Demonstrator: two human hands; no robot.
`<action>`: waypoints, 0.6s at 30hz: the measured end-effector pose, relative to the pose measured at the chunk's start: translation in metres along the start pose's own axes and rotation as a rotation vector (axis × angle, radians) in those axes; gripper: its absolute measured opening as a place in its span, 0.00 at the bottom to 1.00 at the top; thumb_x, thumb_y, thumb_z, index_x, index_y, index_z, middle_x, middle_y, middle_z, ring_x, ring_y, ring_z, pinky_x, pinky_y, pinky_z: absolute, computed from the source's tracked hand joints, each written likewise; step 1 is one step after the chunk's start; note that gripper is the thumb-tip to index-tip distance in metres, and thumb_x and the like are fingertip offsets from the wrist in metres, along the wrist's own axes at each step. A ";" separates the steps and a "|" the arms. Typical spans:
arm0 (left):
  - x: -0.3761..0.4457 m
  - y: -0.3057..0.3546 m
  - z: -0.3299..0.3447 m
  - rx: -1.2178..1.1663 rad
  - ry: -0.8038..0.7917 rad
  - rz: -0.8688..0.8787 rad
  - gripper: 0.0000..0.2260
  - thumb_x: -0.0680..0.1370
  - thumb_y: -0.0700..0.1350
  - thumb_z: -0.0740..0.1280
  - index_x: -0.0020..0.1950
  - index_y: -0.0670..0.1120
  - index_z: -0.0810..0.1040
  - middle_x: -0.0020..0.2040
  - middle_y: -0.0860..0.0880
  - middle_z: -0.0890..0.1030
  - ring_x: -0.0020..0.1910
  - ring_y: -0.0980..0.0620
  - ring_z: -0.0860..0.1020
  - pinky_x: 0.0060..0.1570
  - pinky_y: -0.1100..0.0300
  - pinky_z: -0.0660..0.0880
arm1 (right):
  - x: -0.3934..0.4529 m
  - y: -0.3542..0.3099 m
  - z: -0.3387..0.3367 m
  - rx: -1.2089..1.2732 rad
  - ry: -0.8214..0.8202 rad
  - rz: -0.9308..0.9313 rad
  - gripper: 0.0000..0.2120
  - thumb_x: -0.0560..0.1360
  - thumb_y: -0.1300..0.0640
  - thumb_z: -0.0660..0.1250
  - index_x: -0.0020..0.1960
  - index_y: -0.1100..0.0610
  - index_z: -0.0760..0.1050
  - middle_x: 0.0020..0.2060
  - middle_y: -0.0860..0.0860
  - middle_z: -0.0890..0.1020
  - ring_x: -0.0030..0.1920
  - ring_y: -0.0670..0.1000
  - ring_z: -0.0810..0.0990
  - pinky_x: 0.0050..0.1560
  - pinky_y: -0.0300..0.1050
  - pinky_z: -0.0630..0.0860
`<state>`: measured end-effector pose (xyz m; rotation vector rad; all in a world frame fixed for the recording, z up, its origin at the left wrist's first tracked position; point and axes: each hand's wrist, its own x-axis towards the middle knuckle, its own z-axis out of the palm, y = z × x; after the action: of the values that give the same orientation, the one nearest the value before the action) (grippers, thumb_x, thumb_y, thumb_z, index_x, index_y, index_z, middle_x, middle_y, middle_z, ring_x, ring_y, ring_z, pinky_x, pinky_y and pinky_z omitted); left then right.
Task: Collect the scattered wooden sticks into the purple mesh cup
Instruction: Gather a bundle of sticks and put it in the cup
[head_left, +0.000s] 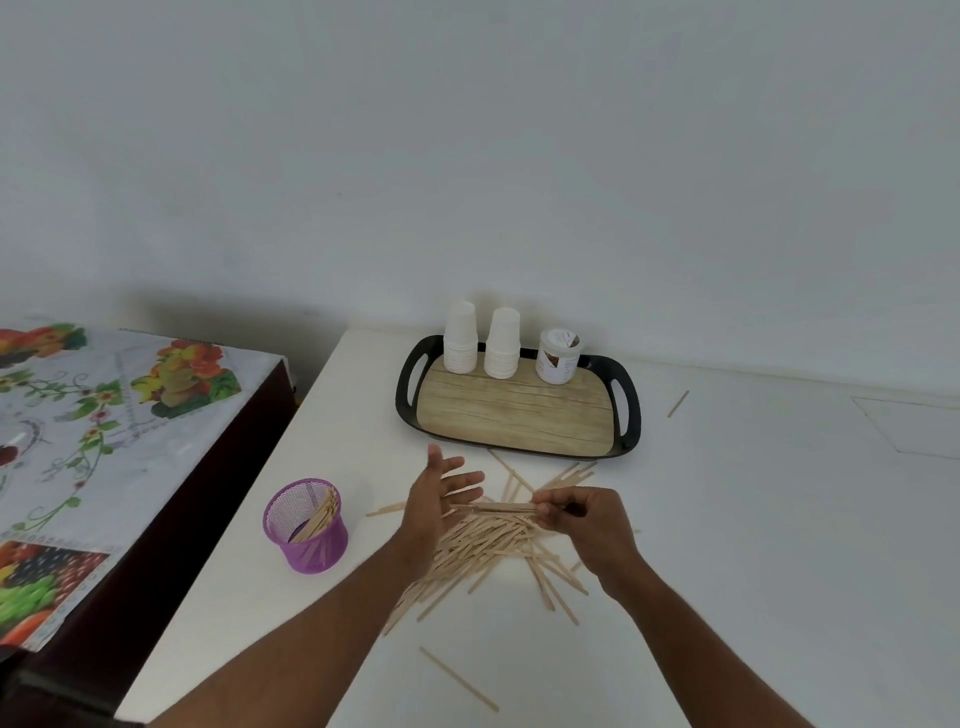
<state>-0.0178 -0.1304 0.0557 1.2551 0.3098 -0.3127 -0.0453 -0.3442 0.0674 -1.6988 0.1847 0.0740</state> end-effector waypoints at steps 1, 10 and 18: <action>-0.001 0.002 0.005 -0.076 -0.019 -0.052 0.34 0.79 0.71 0.49 0.65 0.47 0.77 0.56 0.46 0.87 0.58 0.45 0.84 0.65 0.44 0.76 | -0.003 0.000 0.008 -0.026 -0.029 -0.008 0.07 0.73 0.68 0.76 0.48 0.59 0.88 0.42 0.54 0.89 0.46 0.55 0.89 0.52 0.45 0.85; -0.008 0.011 0.021 -0.273 -0.007 -0.118 0.31 0.86 0.61 0.46 0.64 0.37 0.77 0.54 0.36 0.85 0.54 0.37 0.85 0.51 0.46 0.82 | -0.012 -0.005 0.031 -0.111 -0.070 -0.113 0.08 0.73 0.63 0.77 0.50 0.53 0.88 0.42 0.47 0.89 0.45 0.47 0.89 0.49 0.39 0.84; -0.003 0.002 0.020 -0.182 -0.065 -0.081 0.21 0.88 0.52 0.54 0.63 0.38 0.78 0.56 0.37 0.85 0.55 0.39 0.85 0.51 0.49 0.83 | -0.010 -0.003 0.031 -0.074 -0.064 -0.115 0.11 0.73 0.64 0.77 0.48 0.48 0.88 0.43 0.47 0.89 0.46 0.47 0.88 0.50 0.40 0.84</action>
<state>-0.0189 -0.1483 0.0647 1.0529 0.3263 -0.3849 -0.0530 -0.3123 0.0680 -1.7753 0.0366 0.0506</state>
